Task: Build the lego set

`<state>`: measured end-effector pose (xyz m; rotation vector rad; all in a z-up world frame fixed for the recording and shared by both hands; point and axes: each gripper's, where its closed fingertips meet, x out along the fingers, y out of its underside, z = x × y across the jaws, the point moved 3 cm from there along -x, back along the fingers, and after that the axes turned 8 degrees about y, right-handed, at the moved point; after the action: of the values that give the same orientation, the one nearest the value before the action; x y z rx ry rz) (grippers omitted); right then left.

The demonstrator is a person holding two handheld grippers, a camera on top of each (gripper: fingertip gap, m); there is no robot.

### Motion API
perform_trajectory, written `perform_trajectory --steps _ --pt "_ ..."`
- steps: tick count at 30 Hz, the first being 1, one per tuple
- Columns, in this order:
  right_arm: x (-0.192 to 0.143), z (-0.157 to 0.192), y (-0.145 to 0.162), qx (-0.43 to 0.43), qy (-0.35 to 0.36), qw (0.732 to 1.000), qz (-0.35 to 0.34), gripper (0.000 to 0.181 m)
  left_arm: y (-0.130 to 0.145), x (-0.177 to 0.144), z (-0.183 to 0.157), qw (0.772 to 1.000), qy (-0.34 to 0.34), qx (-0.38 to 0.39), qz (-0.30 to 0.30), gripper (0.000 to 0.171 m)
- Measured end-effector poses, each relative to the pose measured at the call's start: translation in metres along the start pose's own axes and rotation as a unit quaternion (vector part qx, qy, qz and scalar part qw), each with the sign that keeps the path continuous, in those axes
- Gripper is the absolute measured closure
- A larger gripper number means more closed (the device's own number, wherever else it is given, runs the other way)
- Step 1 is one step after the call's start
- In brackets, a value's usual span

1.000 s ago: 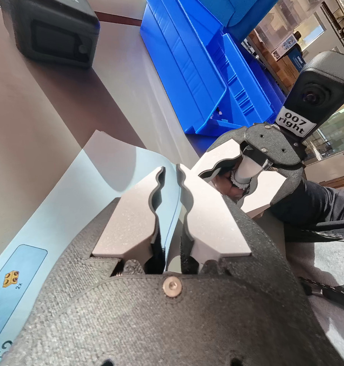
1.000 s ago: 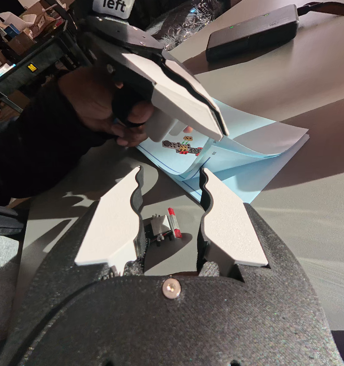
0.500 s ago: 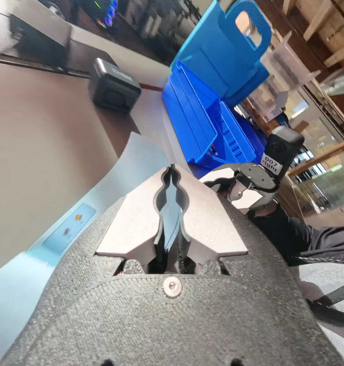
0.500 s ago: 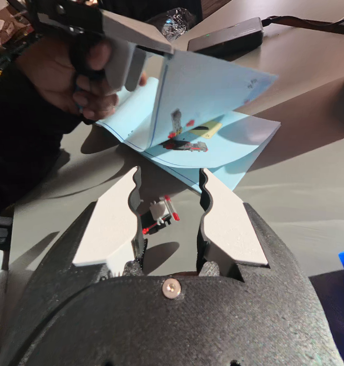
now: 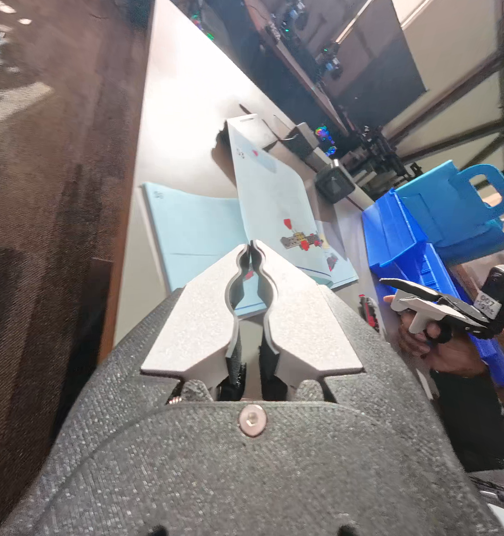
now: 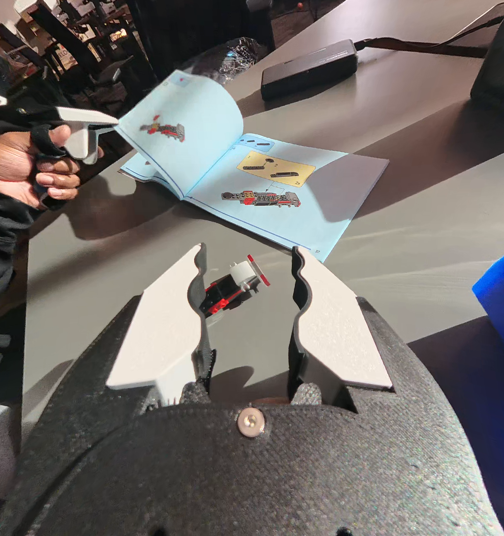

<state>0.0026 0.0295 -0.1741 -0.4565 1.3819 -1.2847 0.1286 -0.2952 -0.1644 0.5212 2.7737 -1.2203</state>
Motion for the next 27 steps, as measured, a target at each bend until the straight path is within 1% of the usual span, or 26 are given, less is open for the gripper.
perform_trajectory --steps 2,5,9,11,13,14,17,20,21,23,25,27 --pt "0.0 0.001 0.001 -0.006 0.003 1.0 0.002 0.12 0.003 -0.014 0.008 1.0 -0.021 0.002 -0.003 0.17" --pt "0.0 0.002 0.002 -0.011 0.009 1.0 0.0 0.12 0.009 -0.029 0.014 0.999 -0.032 0.0 0.001 0.169" --pt "-0.001 0.001 0.003 -0.011 0.017 1.0 0.0 0.12 0.01 -0.04 0.017 0.998 -0.058 0.018 0.006 0.16" --pt "-0.001 0.001 0.003 -0.012 0.022 1.0 -0.002 0.121 0.007 -0.041 0.012 0.997 -0.063 0.038 0.002 0.156" --pt "-0.001 0.001 0.004 -0.014 0.026 1.0 0.0 0.121 0.005 -0.028 -0.005 0.998 -0.032 0.053 0.002 0.156" --pt "0.0 0.001 0.004 -0.015 0.028 1.0 0.002 0.121 0.007 -0.016 -0.017 0.998 -0.006 0.057 0.014 0.155" --pt "0.003 0.0 0.005 -0.019 0.032 0.999 0.008 0.122 0.023 0.031 -0.058 0.991 0.067 0.086 0.074 0.152" --pt "0.004 0.001 0.006 -0.02 0.029 0.999 0.014 0.122 0.04 0.078 -0.086 0.976 0.098 0.139 0.137 0.15" --pt "0.004 0.001 0.006 -0.02 0.026 0.999 0.016 0.123 0.046 0.091 -0.088 0.97 0.094 0.159 0.159 0.15" --pt "0.003 0.002 0.006 -0.016 0.02 1.0 0.014 0.123 0.058 0.109 -0.079 0.958 0.061 0.19 0.205 0.15" --pt "0.001 0.001 0.006 -0.006 0.015 1.0 0.008 0.124 0.064 0.111 -0.064 0.949 0.021 0.214 0.229 0.15" --pt "-0.002 -0.001 0.004 0.008 0.01 1.0 -0.001 0.124 0.066 0.103 -0.056 0.947 0.005 0.222 0.232 0.15"
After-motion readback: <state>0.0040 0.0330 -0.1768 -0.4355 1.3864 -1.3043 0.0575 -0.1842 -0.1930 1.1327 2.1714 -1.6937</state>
